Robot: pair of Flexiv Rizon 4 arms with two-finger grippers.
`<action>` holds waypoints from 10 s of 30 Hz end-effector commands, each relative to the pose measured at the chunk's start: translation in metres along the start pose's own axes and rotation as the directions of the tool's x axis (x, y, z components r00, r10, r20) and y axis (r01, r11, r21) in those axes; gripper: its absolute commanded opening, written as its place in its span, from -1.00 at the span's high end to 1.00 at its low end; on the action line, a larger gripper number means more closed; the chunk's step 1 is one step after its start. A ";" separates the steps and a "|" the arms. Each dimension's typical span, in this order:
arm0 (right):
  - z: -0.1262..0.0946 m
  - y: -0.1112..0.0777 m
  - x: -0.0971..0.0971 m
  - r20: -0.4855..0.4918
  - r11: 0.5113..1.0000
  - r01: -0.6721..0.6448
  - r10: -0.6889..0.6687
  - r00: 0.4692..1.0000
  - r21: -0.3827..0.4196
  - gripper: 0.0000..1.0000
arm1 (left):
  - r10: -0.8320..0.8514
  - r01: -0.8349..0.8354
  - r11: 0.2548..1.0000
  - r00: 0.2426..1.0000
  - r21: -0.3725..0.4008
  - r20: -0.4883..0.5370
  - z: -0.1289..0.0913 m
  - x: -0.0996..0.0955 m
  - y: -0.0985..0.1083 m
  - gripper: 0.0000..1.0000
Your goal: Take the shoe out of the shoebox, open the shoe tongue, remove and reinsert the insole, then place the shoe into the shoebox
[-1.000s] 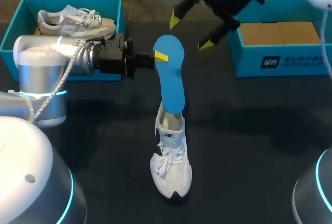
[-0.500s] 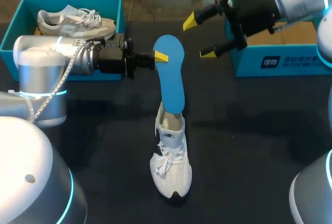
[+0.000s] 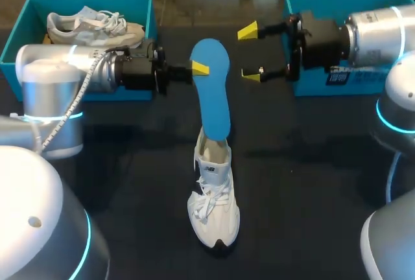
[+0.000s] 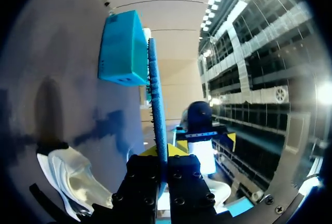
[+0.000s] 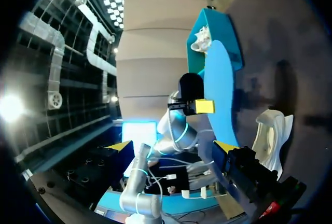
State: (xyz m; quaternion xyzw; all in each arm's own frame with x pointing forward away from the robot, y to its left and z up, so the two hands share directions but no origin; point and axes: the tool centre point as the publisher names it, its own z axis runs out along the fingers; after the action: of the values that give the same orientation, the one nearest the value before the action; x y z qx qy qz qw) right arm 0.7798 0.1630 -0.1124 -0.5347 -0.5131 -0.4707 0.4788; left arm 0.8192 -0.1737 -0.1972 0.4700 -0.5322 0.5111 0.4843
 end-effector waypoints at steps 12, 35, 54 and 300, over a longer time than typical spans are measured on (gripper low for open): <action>0.002 0.001 -0.004 -0.070 1.000 -0.018 0.019 0.997 0.015 -1.00 | 0.640 -0.640 0.768 0.766 0.013 -0.066 -0.023 0.025 0.003 1.00; 0.002 0.005 -0.006 -0.104 0.999 -0.026 0.028 0.994 0.023 -1.00 | 0.950 -0.946 0.311 0.310 0.096 -0.022 -0.025 0.039 -0.006 1.00; 0.002 0.005 -0.006 -0.104 0.999 -0.026 0.028 0.994 0.023 -1.00 | 0.969 -0.977 -0.209 -0.211 0.028 -0.126 -0.054 0.074 -0.023 1.00; 0.044 -0.013 -0.071 0.106 0.879 0.477 -0.474 0.874 -0.001 1.00 | 0.938 -0.453 -0.344 -0.209 -0.822 -0.277 -0.070 0.017 0.036 -1.00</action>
State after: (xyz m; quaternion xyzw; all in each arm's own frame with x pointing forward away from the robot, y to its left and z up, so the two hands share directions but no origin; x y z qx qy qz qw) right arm 0.7679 0.1991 -0.1824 -0.4224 -0.6499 -0.5456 0.3188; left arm 0.7882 -0.1026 -0.1812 -0.2095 -0.9348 0.2624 -0.1162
